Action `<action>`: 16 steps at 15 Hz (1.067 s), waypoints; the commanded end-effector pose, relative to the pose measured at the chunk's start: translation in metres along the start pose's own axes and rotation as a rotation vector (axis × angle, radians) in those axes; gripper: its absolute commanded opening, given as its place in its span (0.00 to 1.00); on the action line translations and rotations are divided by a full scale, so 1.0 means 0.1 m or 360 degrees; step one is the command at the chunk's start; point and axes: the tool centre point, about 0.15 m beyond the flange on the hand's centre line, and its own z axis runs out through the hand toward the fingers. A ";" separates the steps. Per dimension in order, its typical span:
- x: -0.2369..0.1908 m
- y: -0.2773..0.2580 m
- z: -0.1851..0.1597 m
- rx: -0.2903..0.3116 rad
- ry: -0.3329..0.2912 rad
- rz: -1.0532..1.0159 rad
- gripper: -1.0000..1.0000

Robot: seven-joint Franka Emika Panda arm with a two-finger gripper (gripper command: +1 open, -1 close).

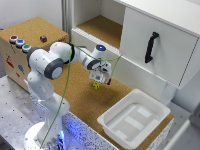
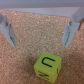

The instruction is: Go slide the yellow block to the left

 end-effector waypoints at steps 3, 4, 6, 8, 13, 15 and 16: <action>-0.33 0.19 0.09 -0.0165 -0.0097 0.0367 1.00; -0.35 0.18 0.13 -0.0169 -0.0119 0.0396 1.00; -0.34 0.09 0.22 -0.0148 -0.0188 0.0422 1.00; -0.33 0.00 0.26 -0.0201 -0.0193 0.0467 1.00; -0.27 0.07 0.31 -0.0258 -0.0241 0.0623 0.00; -0.28 0.06 0.30 -0.0272 -0.0233 0.0623 0.00; -0.28 0.06 0.30 -0.0254 -0.0232 0.0628 0.00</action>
